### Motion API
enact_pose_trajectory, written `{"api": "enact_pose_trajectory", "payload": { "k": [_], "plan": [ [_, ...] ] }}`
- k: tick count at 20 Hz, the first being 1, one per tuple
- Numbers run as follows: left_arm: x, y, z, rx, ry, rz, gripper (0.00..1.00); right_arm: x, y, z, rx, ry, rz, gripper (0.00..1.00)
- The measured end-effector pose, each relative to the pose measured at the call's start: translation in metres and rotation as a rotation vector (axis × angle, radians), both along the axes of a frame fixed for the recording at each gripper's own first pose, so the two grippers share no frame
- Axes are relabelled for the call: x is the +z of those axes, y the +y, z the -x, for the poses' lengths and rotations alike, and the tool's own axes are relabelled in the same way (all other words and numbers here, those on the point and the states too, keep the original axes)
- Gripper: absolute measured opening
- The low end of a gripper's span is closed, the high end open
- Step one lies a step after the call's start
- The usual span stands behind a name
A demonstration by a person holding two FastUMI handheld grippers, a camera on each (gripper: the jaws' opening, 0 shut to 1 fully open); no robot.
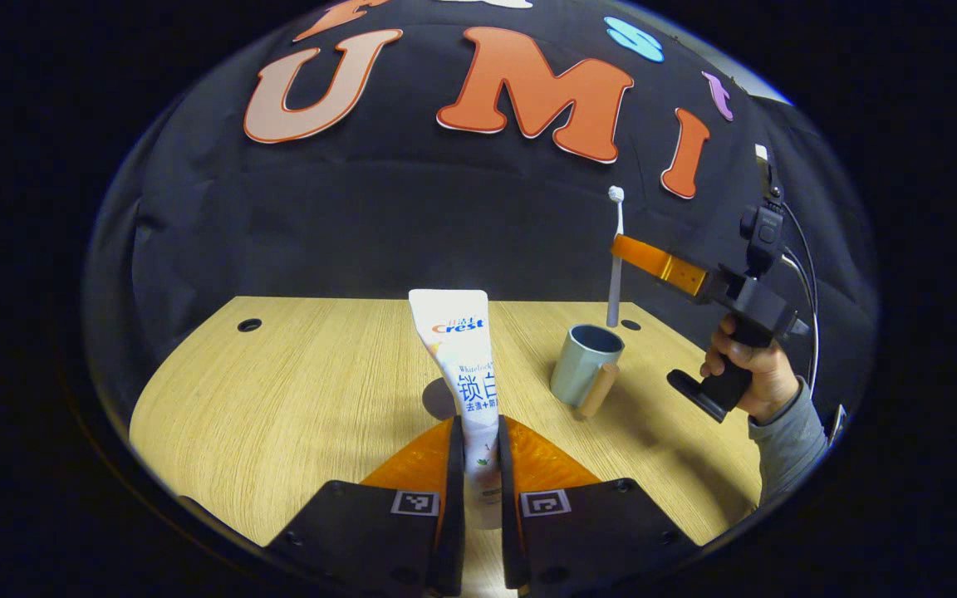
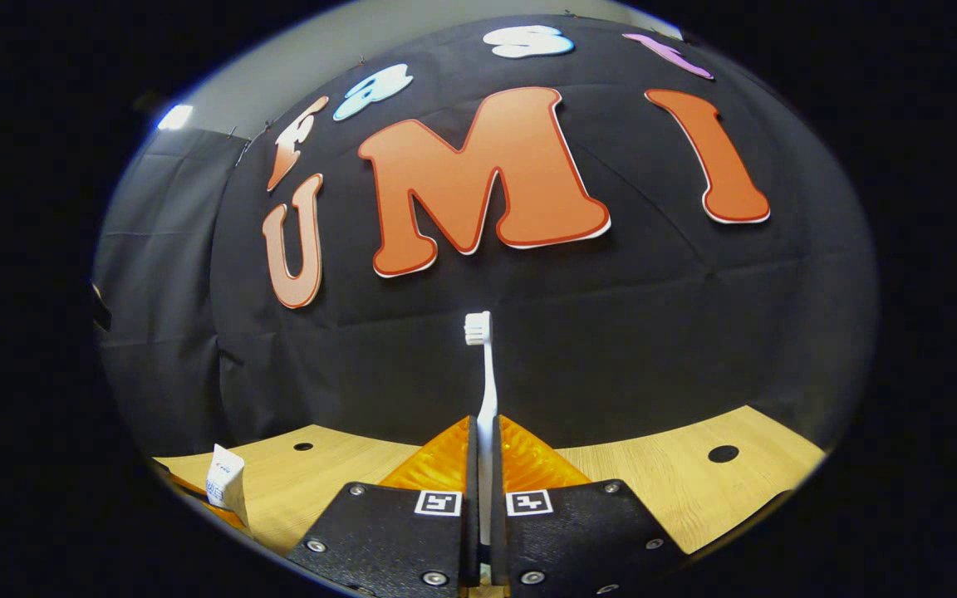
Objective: Put the toothbrush and toothpaste on the desktop into the cup, then pick up the cup and place it on the coaster on the desktop.
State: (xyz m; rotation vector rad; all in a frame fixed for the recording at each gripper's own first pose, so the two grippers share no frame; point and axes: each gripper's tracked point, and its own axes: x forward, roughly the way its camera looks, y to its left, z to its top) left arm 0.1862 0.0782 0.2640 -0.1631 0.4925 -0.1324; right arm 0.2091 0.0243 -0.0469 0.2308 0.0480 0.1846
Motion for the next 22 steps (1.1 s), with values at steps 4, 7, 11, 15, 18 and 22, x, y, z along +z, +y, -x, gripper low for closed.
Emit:
{"api": "enact_pose_trajectory", "payload": {
  "k": [4,7,11,15,18,22],
  "plan": [
    [0.020,0.007,-0.001,0.019,-0.049,-0.001,0.22,-0.019,-0.004,-0.008,-0.001,0.016,0.005,0.05],
    [0.040,0.012,-0.004,0.027,-0.088,0.007,0.21,-0.037,-0.007,-0.009,-0.004,0.040,0.003,0.05],
    [0.061,0.017,-0.011,0.050,-0.120,-0.003,0.22,-0.062,-0.016,-0.010,-0.033,0.082,0.000,0.06],
    [0.087,0.015,-0.019,0.060,-0.146,0.003,0.22,-0.090,-0.013,-0.008,-0.035,0.136,-0.006,0.06],
    [0.106,0.006,-0.032,0.065,-0.186,0.006,0.22,-0.108,-0.010,-0.002,-0.032,0.175,-0.002,0.06],
    [0.130,-0.009,-0.056,0.069,-0.286,0.004,0.22,-0.112,-0.013,0.001,-0.047,0.184,-0.011,0.07]
  ]
}}
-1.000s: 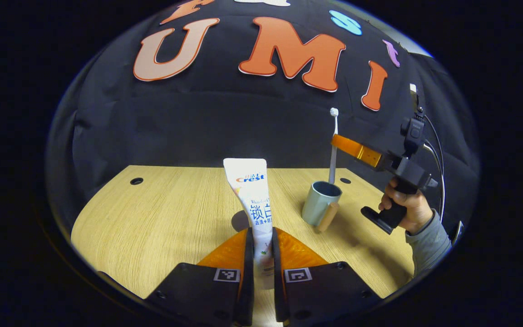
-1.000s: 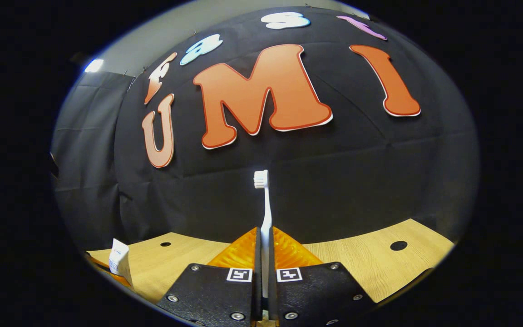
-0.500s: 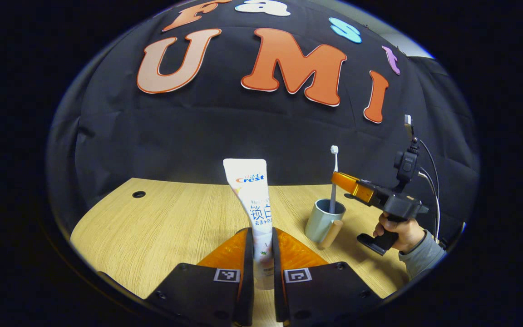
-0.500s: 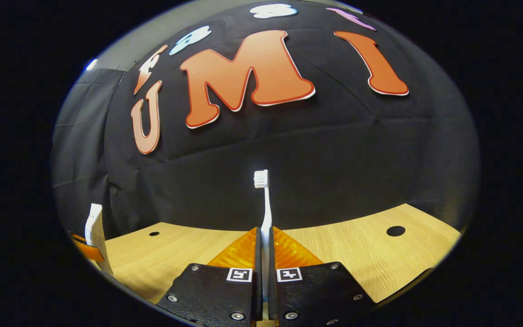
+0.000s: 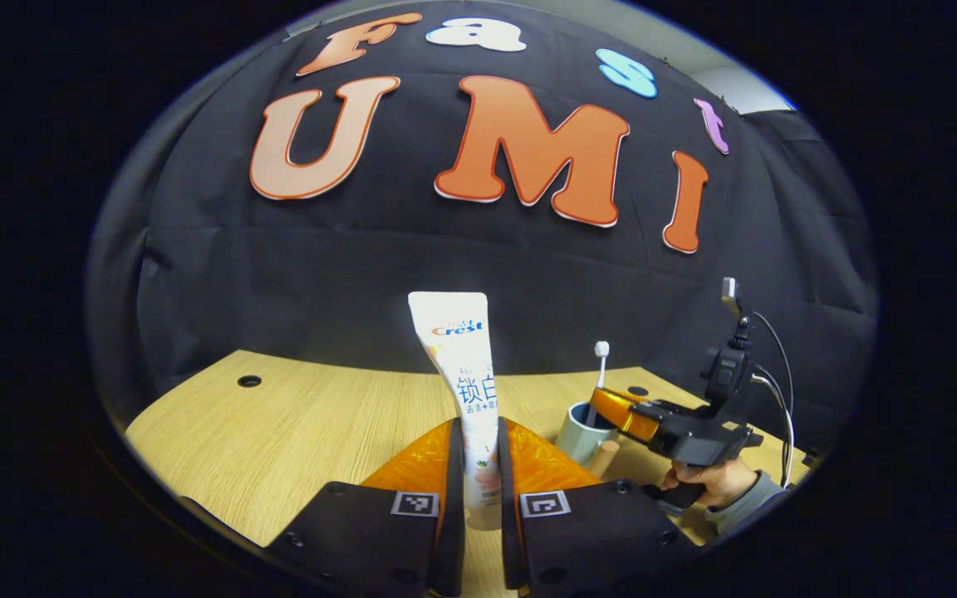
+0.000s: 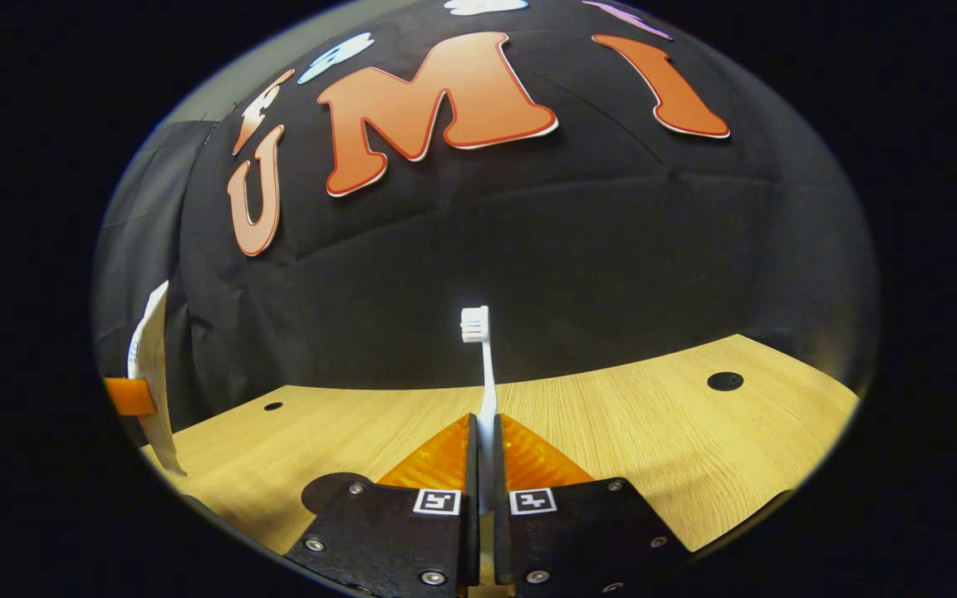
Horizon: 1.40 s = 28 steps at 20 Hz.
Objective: Put the toothbrush and toothpaste on the desktop into the cup, then pick up the cup and place it on the coaster on the desktop.
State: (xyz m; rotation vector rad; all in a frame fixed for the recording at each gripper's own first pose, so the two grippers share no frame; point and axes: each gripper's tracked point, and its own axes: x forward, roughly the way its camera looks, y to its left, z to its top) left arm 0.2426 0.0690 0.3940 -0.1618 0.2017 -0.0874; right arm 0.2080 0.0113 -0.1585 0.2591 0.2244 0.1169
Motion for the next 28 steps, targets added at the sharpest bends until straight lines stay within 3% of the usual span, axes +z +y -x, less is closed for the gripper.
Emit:
{"api": "enact_pose_trajectory", "payload": {
  "k": [5,7,10,12,18,28],
  "plan": [
    [0.022,-0.022,-0.023,-0.001,-0.104,-0.005,0.22,0.000,-0.007,0.005,-0.008,0.014,0.032,0.09],
    [0.026,-0.036,-0.031,-0.013,-0.125,0.003,0.21,0.001,-0.005,0.007,0.004,0.019,0.007,0.18],
    [0.033,-0.055,-0.043,-0.029,-0.159,0.033,0.21,-0.002,-0.023,0.014,-0.033,0.040,0.027,0.51],
    [0.032,-0.064,-0.048,-0.040,-0.165,0.053,0.21,0.007,-0.034,0.018,-0.045,0.031,0.015,0.60],
    [0.038,-0.091,-0.068,-0.080,-0.216,0.092,0.21,0.034,-0.065,0.024,-0.093,-0.023,-0.091,0.71],
    [0.020,-0.136,-0.114,-0.131,-0.223,0.116,0.21,0.042,-0.103,0.031,-0.157,-0.053,-0.123,0.81]
  ]
}}
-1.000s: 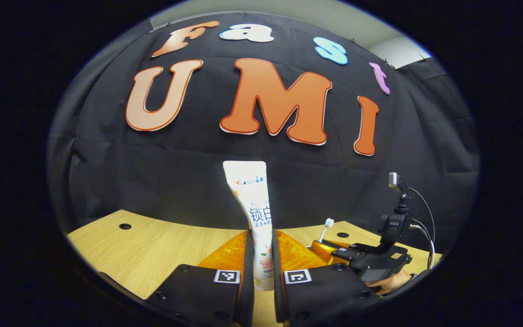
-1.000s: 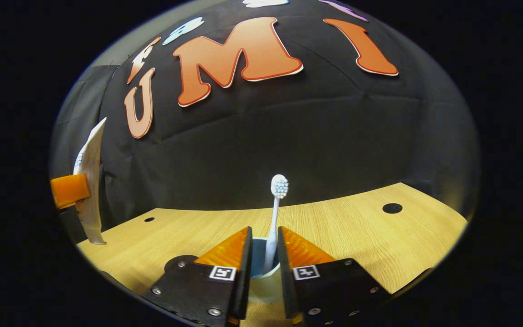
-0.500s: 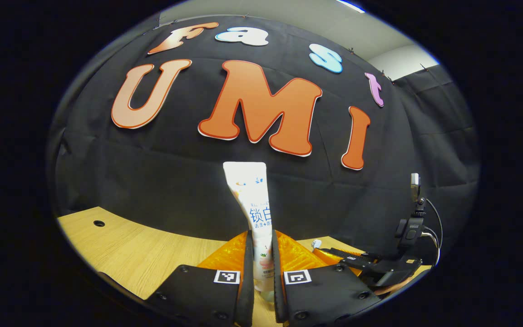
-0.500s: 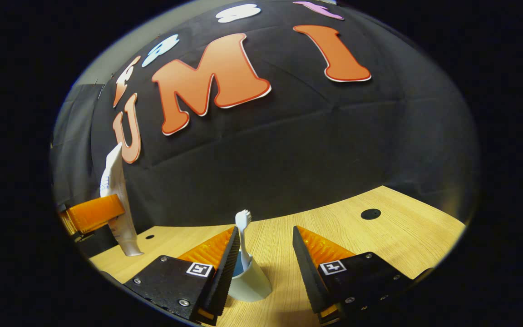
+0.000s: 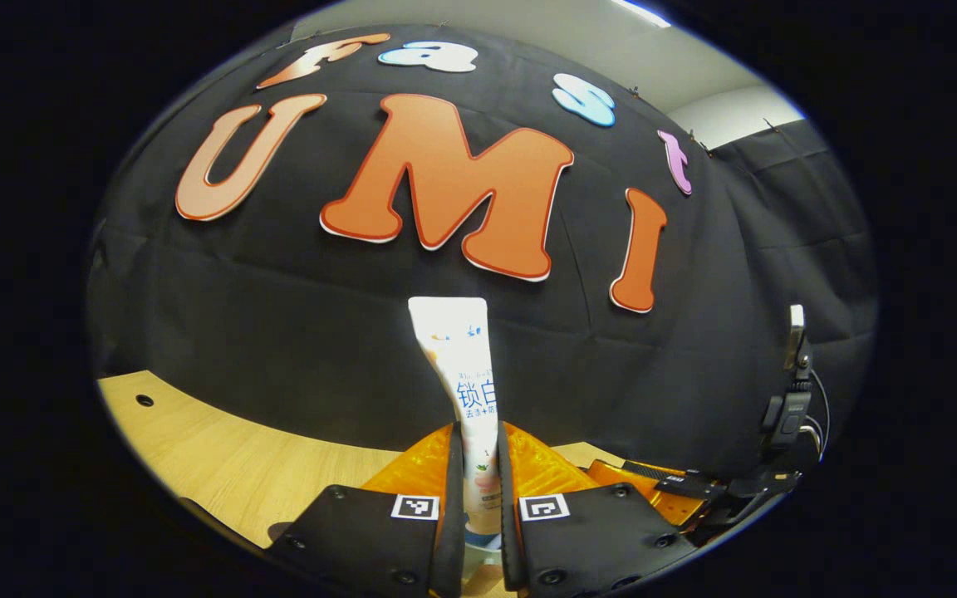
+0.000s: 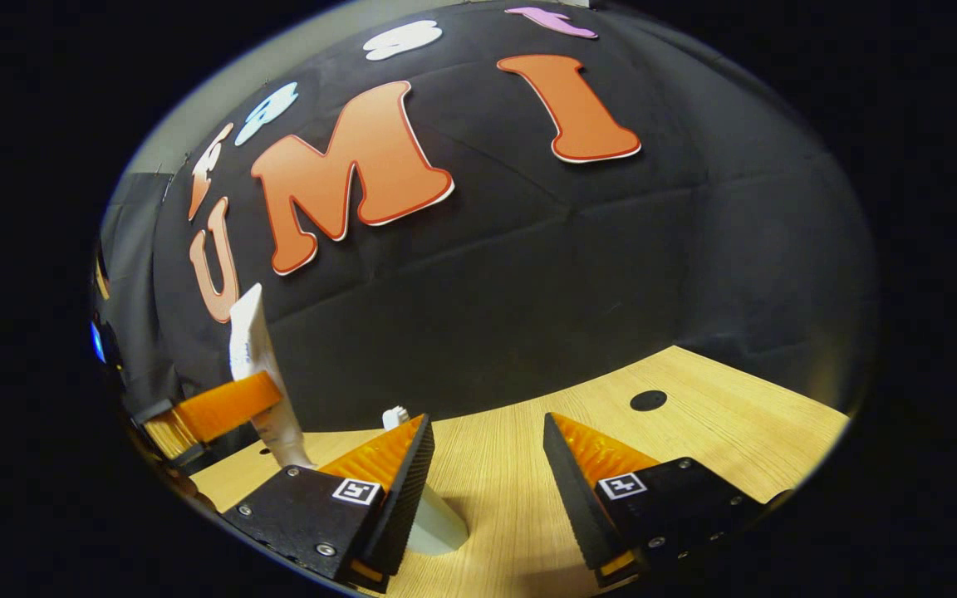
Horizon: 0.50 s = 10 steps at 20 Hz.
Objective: Put the toothbrush and toothpaste on the desktop into the cup, then pick up the cup and place it on the coaster on the desktop.
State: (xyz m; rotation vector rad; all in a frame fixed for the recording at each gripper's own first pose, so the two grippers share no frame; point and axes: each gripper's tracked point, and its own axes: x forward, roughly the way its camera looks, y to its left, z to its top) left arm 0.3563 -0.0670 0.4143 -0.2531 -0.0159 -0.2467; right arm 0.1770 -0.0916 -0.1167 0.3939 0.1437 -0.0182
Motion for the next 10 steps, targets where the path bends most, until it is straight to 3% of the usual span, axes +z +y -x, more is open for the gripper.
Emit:
{"api": "enact_pose_trajectory", "payload": {
  "k": [4,10],
  "plan": [
    [-0.020,-0.012,-0.015,0.003,0.045,-0.001,0.21,0.004,-0.011,0.003,-0.020,-0.015,-0.024,0.87],
    [-0.058,-0.025,-0.028,-0.008,0.133,-0.017,0.21,-0.001,-0.016,0.003,-0.029,-0.010,-0.049,0.87]
  ]
}}
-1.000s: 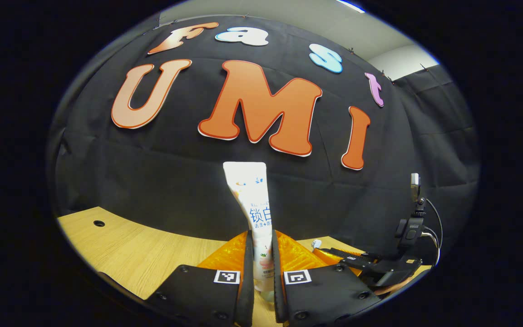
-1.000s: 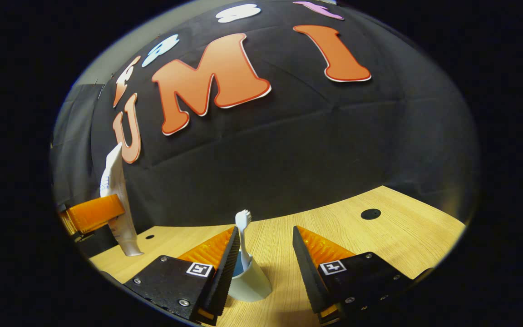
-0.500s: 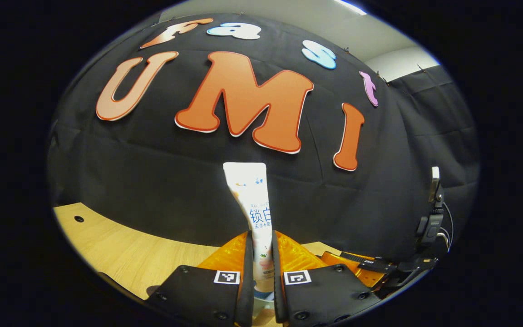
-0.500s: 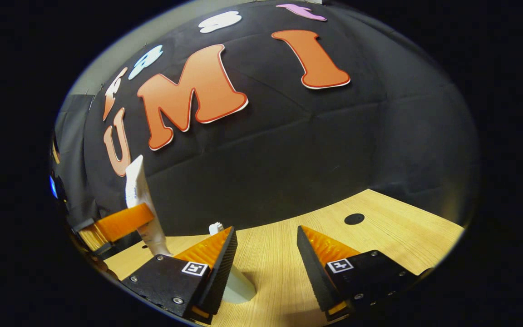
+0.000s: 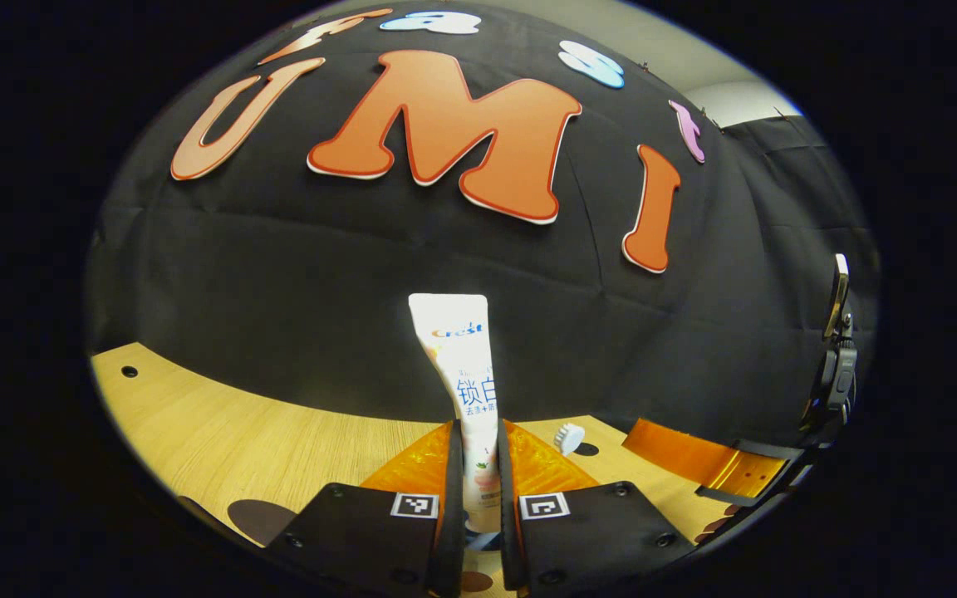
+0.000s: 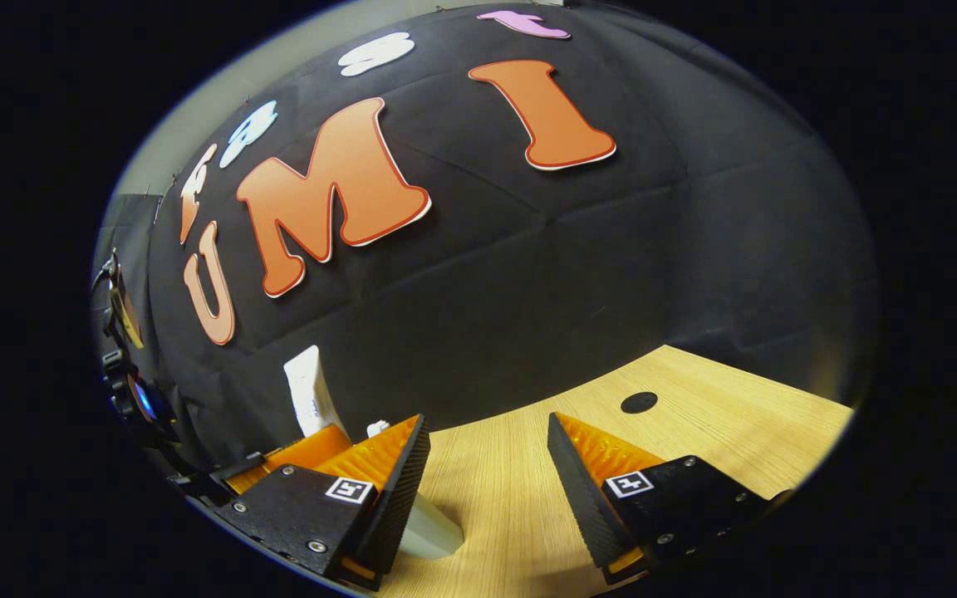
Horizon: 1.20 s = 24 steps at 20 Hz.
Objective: Put the toothbrush and toothpaste on the desktop into the cup, then pick up the cup and place it on the coaster on the desktop.
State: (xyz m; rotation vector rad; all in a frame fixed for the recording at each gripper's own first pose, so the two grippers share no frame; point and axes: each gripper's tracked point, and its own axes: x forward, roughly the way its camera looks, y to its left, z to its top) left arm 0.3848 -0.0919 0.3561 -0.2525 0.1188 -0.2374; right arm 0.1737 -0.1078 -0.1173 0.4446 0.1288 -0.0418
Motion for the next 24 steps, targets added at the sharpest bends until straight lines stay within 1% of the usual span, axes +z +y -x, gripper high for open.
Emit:
{"api": "enact_pose_trajectory", "payload": {
  "k": [3,7,8,9,10,11,12,14,17,18,19,20,22,24],
  "plan": [
    [-0.012,-0.001,-0.001,0.001,0.025,-0.012,0.21,-0.002,0.000,-0.002,0.000,0.005,0.017,0.86],
    [-0.025,-0.003,0.002,-0.013,0.060,-0.019,0.22,0.002,-0.001,0.000,-0.004,0.000,0.013,0.87],
    [-0.030,-0.003,0.004,-0.016,0.073,-0.022,0.25,0.003,-0.002,0.000,-0.005,-0.002,0.015,0.87],
    [-0.030,-0.004,0.005,-0.019,0.078,-0.028,0.25,0.003,-0.003,0.001,-0.008,-0.003,0.016,0.87],
    [-0.030,-0.005,0.007,-0.024,0.079,-0.035,0.28,0.004,-0.002,0.001,-0.007,-0.006,0.018,0.87],
    [-0.031,-0.010,0.013,-0.046,0.091,-0.040,0.28,0.005,-0.003,0.002,-0.009,-0.006,0.020,0.86],
    [-0.031,-0.011,0.017,-0.055,0.086,-0.055,0.29,0.006,-0.003,0.002,-0.009,-0.008,0.023,0.87],
    [-0.017,-0.008,0.022,-0.045,0.033,-0.079,0.33,0.007,-0.003,0.002,-0.011,-0.010,0.027,0.87],
    [-0.008,-0.006,0.035,-0.061,0.018,-0.090,0.31,0.013,-0.003,0.003,-0.015,-0.019,0.033,0.86],
    [-0.005,-0.003,0.041,-0.063,0.023,-0.084,0.37,0.015,-0.002,0.003,-0.016,-0.021,0.039,0.86],
    [-0.002,0.003,0.045,-0.058,0.027,-0.085,0.37,0.017,-0.002,0.004,-0.020,-0.021,0.047,0.86],
    [-0.001,0.009,0.049,-0.052,0.031,-0.094,0.58,0.018,-0.003,0.004,-0.027,-0.011,0.054,0.86],
    [0.003,0.026,0.059,-0.031,0.038,-0.125,0.79,0.020,-0.001,0.008,-0.022,0.009,0.065,0.86],
    [0.017,0.044,0.066,-0.005,0.020,-0.142,1.00,0.024,0.002,0.010,-0.014,0.028,0.064,0.86]
  ]
}}
